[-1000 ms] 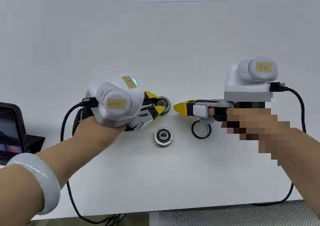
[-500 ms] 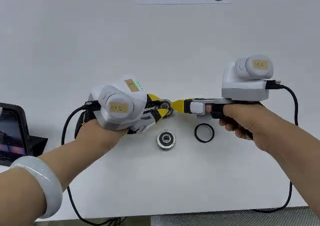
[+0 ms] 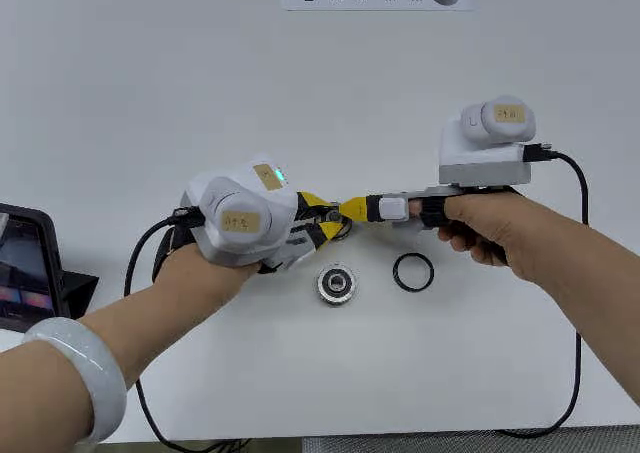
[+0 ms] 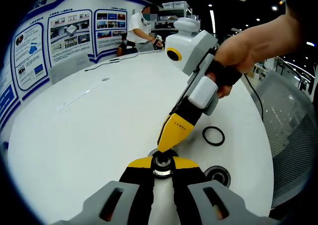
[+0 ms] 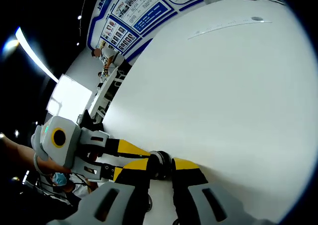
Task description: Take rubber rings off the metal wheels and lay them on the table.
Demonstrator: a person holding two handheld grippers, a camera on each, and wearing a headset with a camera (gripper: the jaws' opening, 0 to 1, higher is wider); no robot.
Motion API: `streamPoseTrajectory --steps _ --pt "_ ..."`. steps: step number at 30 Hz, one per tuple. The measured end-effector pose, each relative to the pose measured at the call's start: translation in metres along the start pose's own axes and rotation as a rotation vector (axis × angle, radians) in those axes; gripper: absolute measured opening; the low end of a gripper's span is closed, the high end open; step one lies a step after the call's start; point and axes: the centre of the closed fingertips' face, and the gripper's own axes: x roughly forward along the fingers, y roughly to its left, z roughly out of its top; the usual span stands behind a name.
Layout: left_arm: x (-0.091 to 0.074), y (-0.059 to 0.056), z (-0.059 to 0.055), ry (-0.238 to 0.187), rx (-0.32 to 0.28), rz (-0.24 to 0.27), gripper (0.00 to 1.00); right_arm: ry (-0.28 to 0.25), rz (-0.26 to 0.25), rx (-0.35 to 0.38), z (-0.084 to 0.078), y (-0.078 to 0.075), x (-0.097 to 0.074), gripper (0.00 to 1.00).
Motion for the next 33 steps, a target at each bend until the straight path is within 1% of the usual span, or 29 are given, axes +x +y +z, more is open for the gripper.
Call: streamPoseTrajectory --steps 2,6,9,14,16,17,21,29,33 --pt "0.000 0.000 0.000 -0.001 -0.001 0.000 0.13 0.015 0.012 0.008 -0.001 0.001 0.002 0.19" --pt "0.000 0.001 -0.001 -0.002 -0.002 0.001 0.13 0.042 0.019 0.003 -0.005 0.001 0.005 0.20" --pt "0.000 0.001 -0.001 -0.003 -0.002 0.000 0.13 0.063 0.040 0.026 -0.010 0.004 0.006 0.20" --pt "0.000 0.001 -0.001 -0.005 -0.003 0.000 0.13 0.066 0.040 0.024 -0.012 0.005 0.004 0.21" --pt "0.000 0.001 -0.001 -0.005 -0.002 0.000 0.13 0.062 0.047 0.021 -0.012 0.007 0.000 0.17" --pt "0.000 0.001 -0.001 -0.005 -0.003 0.000 0.13 0.059 0.047 0.019 -0.012 0.007 -0.001 0.17" --pt "0.000 0.001 -0.001 -0.008 -0.005 0.001 0.13 0.050 0.036 0.003 -0.013 0.005 -0.006 0.13" --pt "-0.001 0.000 0.000 -0.008 -0.006 0.002 0.13 0.047 0.029 -0.010 -0.015 0.003 -0.009 0.05" --pt "0.000 0.000 0.000 -0.007 -0.007 0.003 0.13 0.046 0.030 -0.007 -0.015 0.002 -0.009 0.03"
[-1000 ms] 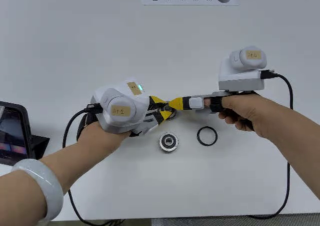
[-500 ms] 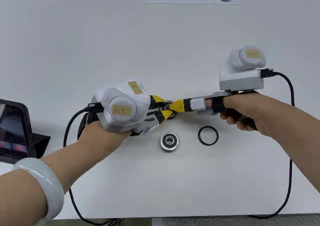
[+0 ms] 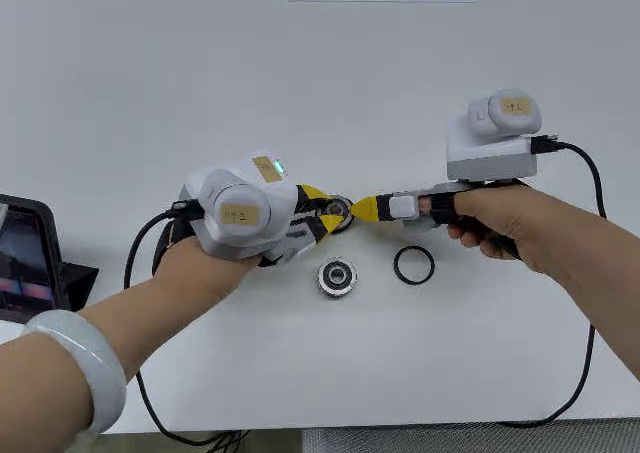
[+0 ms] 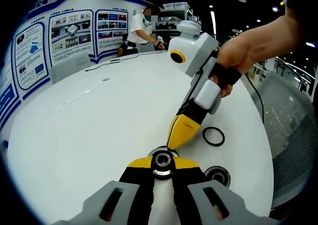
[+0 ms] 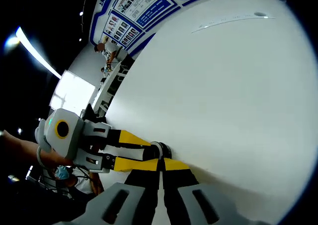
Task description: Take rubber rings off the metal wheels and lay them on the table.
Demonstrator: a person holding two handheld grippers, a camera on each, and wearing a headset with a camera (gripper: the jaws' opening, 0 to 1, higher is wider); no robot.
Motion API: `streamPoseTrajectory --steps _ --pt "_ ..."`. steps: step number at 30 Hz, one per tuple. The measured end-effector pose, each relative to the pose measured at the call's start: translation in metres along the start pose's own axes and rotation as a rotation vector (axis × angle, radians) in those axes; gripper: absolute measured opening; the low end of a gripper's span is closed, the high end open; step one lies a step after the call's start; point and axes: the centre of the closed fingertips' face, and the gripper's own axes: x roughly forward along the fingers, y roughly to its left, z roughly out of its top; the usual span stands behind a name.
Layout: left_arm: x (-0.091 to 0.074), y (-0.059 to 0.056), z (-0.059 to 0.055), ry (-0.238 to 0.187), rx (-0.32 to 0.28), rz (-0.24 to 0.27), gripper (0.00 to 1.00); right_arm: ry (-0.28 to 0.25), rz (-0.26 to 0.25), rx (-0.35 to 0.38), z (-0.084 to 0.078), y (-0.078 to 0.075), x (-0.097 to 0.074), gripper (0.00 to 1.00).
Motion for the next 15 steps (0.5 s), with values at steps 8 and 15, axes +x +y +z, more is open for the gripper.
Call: streamPoseTrajectory --steps 8,15 --pt "0.0002 0.0006 -0.0008 0.001 0.000 -0.001 0.13 -0.005 -0.004 -0.001 0.0008 0.0003 0.0000 0.02" --pt "-0.0001 0.0001 -0.0004 0.001 -0.001 -0.001 0.13 -0.009 -0.004 -0.019 0.0022 0.0043 0.0012 0.02"
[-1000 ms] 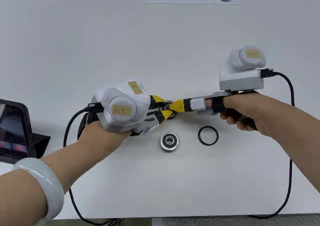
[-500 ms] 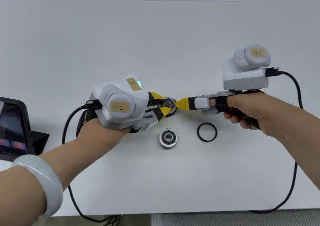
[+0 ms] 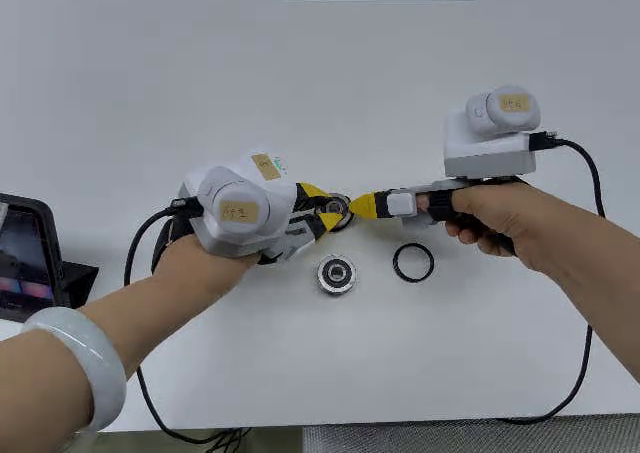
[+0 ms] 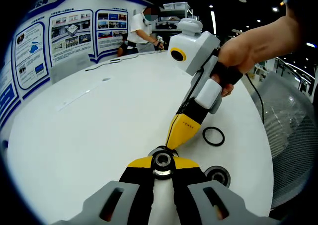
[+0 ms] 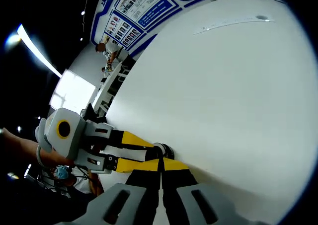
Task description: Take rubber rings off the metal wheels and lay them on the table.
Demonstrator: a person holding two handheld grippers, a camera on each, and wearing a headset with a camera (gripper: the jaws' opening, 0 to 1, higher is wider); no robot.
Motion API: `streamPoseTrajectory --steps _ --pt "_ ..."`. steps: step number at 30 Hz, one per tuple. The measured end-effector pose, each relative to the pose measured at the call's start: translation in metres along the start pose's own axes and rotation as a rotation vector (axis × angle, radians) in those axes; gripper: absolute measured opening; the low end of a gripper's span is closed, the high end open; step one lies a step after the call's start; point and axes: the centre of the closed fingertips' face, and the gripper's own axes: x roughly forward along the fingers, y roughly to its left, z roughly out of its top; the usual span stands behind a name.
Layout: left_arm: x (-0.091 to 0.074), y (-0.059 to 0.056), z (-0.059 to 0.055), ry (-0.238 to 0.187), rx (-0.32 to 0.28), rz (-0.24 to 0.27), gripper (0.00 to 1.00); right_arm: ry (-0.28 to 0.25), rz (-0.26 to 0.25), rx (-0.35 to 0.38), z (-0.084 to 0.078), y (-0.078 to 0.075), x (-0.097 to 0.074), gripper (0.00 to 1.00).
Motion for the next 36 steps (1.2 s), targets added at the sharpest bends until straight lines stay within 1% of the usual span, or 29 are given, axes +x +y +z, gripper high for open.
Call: streamPoseTrajectory --steps 5,9,10,11,12,13,14,16,21,25,30,33,35,36 --pt "0.000 0.000 0.000 0.003 0.004 0.000 0.13 -0.007 0.005 -0.002 0.001 0.004 0.001 0.01" --pt "0.000 0.000 0.000 0.002 0.004 0.000 0.13 -0.021 0.030 0.006 0.004 0.011 0.002 0.01" --pt "0.000 0.000 0.000 0.003 0.005 0.000 0.13 -0.024 0.056 0.013 0.004 0.016 0.003 0.01" --pt "0.000 0.000 0.000 0.003 0.005 0.000 0.13 -0.048 0.110 0.035 0.008 0.029 0.003 0.01" --pt "0.000 0.000 0.000 0.003 0.005 0.000 0.13 -0.067 0.099 0.038 0.012 0.028 0.003 0.01" --pt "0.000 0.000 0.000 0.004 0.005 0.000 0.13 -0.055 0.058 0.007 0.012 0.023 0.003 0.01" --pt "0.000 0.000 0.000 0.003 0.005 0.000 0.13 -0.045 0.047 -0.013 0.010 0.021 0.003 0.01" --pt "0.000 0.000 0.000 0.004 0.005 0.000 0.13 -0.052 0.060 0.024 0.009 0.021 0.002 0.01" --pt "0.000 0.000 0.000 0.004 0.005 -0.001 0.13 -0.043 0.022 0.031 0.003 0.010 -0.001 0.02" --pt "0.000 0.000 0.000 0.005 0.009 -0.004 0.13 -0.045 0.004 0.041 0.002 0.007 -0.002 0.02" --pt "0.000 0.000 0.001 -0.007 0.027 -0.013 0.14 -0.043 -0.006 0.043 0.001 0.005 -0.001 0.02" --pt "-0.001 -0.001 0.003 -0.016 0.033 -0.016 0.19 -0.043 -0.006 0.044 0.002 0.005 0.000 0.02" --pt "-0.002 -0.002 0.004 -0.020 0.041 -0.018 0.19 -0.042 -0.007 0.044 0.002 0.005 0.000 0.02" --pt "-0.003 -0.002 0.007 -0.032 0.049 -0.015 0.20 -0.041 -0.009 0.043 0.002 0.004 0.000 0.02"
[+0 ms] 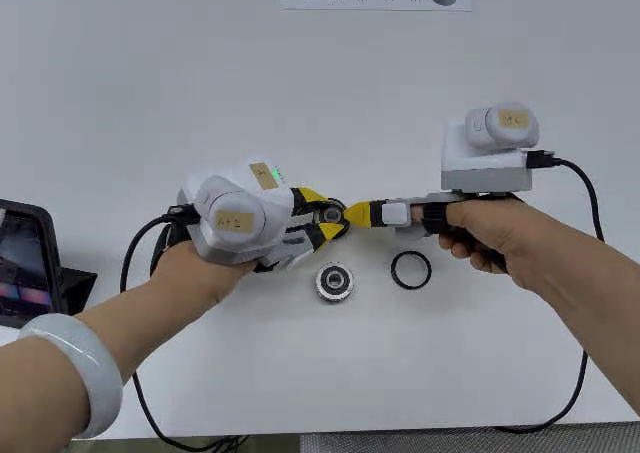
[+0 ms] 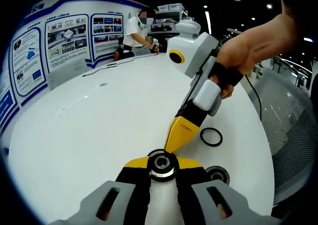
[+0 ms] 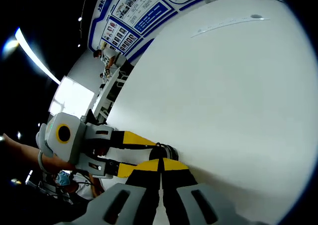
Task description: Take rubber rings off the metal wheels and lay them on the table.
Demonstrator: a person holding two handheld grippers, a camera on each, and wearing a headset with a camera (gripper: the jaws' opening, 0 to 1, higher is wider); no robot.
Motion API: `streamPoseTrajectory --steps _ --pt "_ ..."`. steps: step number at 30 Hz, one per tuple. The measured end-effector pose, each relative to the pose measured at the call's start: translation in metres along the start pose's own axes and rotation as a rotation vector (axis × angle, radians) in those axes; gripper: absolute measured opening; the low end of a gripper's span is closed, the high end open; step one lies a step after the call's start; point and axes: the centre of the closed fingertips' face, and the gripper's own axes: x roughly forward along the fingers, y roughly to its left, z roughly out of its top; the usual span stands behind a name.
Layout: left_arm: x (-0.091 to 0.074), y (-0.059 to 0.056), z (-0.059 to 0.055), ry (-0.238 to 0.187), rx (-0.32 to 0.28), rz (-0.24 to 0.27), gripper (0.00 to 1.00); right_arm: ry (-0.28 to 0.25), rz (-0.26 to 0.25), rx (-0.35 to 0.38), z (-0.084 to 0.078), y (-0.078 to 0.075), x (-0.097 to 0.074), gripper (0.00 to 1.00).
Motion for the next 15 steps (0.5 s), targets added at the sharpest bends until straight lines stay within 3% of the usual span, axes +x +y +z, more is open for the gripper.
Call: streamPoseTrajectory --steps 15 --pt "-0.0054 -0.0011 -0.0004 -0.013 0.001 0.011 0.37 -0.008 0.014 0.001 -0.0009 0.0070 -0.0033 0.02"
